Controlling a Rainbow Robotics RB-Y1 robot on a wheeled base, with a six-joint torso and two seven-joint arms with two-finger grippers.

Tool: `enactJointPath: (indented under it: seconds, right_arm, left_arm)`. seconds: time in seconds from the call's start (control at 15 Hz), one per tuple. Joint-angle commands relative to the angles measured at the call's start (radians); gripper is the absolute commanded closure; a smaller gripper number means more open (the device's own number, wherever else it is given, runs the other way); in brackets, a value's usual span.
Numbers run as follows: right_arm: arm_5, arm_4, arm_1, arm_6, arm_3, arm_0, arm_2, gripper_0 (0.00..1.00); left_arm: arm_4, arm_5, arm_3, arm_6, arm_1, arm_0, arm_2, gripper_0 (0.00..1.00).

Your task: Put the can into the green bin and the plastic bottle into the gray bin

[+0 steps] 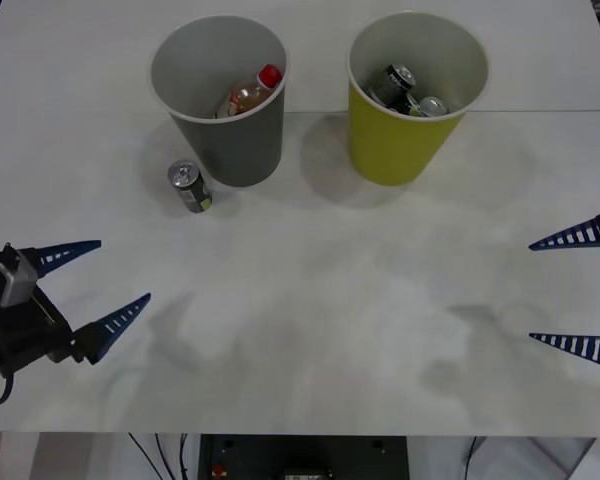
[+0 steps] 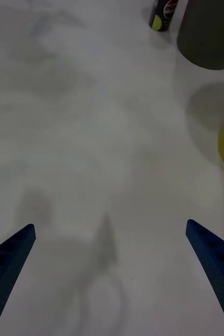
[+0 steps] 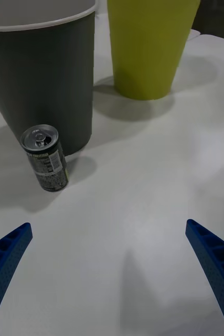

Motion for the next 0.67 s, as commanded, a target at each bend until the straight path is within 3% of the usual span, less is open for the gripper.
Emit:
enactJointPath:
  seconds: [0.07,0.67]
  right_arm:
    - [0.000,0.000,0.000,0.000,0.000,0.000,0.000,0.00]
    - [0.000,0.000,0.000,0.000,0.000,0.000,0.000,0.00]
  left_arm:
    - [0.002,0.054,0.040,-0.017,-0.050,-0.033,-0.037,0.00]
    - [0.132,0.045,0.309,-0.380,-0.283,-0.185,-0.072,0.00]
